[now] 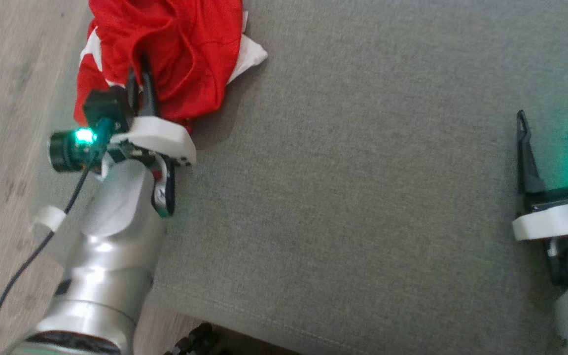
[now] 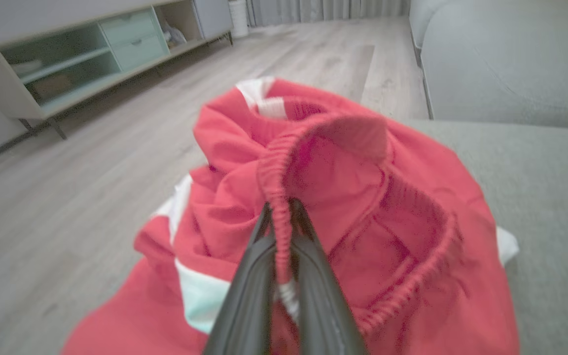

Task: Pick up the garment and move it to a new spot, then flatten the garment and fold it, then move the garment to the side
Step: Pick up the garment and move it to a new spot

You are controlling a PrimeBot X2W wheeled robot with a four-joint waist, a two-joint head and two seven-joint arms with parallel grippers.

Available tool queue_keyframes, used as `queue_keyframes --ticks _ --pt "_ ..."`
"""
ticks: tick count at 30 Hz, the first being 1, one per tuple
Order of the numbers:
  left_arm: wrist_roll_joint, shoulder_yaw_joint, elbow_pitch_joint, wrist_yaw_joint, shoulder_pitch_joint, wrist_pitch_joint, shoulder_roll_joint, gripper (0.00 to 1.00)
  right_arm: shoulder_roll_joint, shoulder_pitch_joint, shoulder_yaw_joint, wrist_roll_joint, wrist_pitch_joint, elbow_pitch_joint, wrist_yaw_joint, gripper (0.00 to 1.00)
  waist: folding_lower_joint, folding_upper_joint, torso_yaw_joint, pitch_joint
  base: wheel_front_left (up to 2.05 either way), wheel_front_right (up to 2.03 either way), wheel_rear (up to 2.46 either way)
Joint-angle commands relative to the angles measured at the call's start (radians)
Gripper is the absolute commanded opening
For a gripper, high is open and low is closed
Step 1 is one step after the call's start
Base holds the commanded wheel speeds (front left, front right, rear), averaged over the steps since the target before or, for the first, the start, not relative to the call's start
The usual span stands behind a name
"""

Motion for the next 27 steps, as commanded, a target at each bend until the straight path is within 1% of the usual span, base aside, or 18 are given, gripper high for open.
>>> queue_keyframes --ticks 1,4,5,6,9,11,13,17,20,22,27 --pt "0.023 0.015 -0.047 0.016 -0.046 -0.015 0.064 0.00 0.022 0.019 0.030 0.008 0.002 0.005 0.007 1.00 -0.0001 0.0001 -0.019 -0.046 0.00 0.00 0.00" --pt "0.061 0.010 -0.086 0.034 -0.071 -0.018 0.106 0.00 0.056 0.017 0.043 0.020 0.002 0.028 0.007 1.00 -0.0001 0.0001 -0.052 -0.111 0.00 0.00 0.00" --pt "0.074 0.005 -0.100 0.036 -0.080 -0.018 0.120 0.00 0.069 0.016 0.048 0.024 0.002 0.034 0.007 1.00 -0.0001 0.0001 -0.068 -0.135 0.00 0.00 0.00" --pt "0.074 0.005 -0.100 0.036 -0.080 -0.018 0.120 0.00 0.069 0.016 0.048 0.024 0.002 0.034 0.007 1.00 -0.0001 0.0001 -0.068 -0.135 0.00 0.00 0.00" --pt "0.119 -0.023 -0.135 0.032 -0.112 -0.019 0.164 0.00 0.109 0.015 0.046 0.045 0.002 0.049 0.007 1.00 -0.0001 0.0001 -0.128 -0.212 0.00 0.00 0.00" --pt "0.148 -0.052 -0.151 0.015 -0.133 -0.015 0.188 0.00 0.131 0.023 0.036 0.064 0.002 0.057 0.007 1.00 -0.0001 0.0001 -0.175 -0.271 0.00 0.00 0.00" --pt "0.170 -0.080 -0.168 -0.011 -0.155 0.004 0.207 0.00 0.145 0.039 0.030 0.079 0.002 0.064 0.007 1.00 -0.0001 0.0001 -0.228 -0.326 0.00 0.00 0.00" --pt "0.211 -0.136 -0.217 -0.057 -0.205 0.040 0.230 0.00 0.156 0.085 0.030 0.108 0.002 0.060 0.007 1.00 -0.0001 0.0001 -0.337 -0.417 0.00 0.00 0.00" --pt "0.226 -0.178 -0.261 -0.091 -0.239 0.054 0.209 0.00 0.157 0.111 0.039 0.143 0.002 0.057 0.007 1.00 -0.0001 0.0001 -0.414 -0.457 0.00 0.00 0.00" --pt "0.226 -0.199 -0.287 -0.109 -0.262 0.059 0.183 0.00 0.157 0.121 0.038 0.156 0.002 0.048 0.007 1.00 -0.0001 0.0001 -0.460 -0.470 0.00 0.00 0.00" --pt "0.174 -0.210 -0.320 -0.145 -0.299 0.077 0.106 0.00 0.157 0.137 0.034 0.175 0.002 0.017 0.007 1.00 -0.0001 0.0001 -0.576 -0.490 0.00 0.00 0.00"
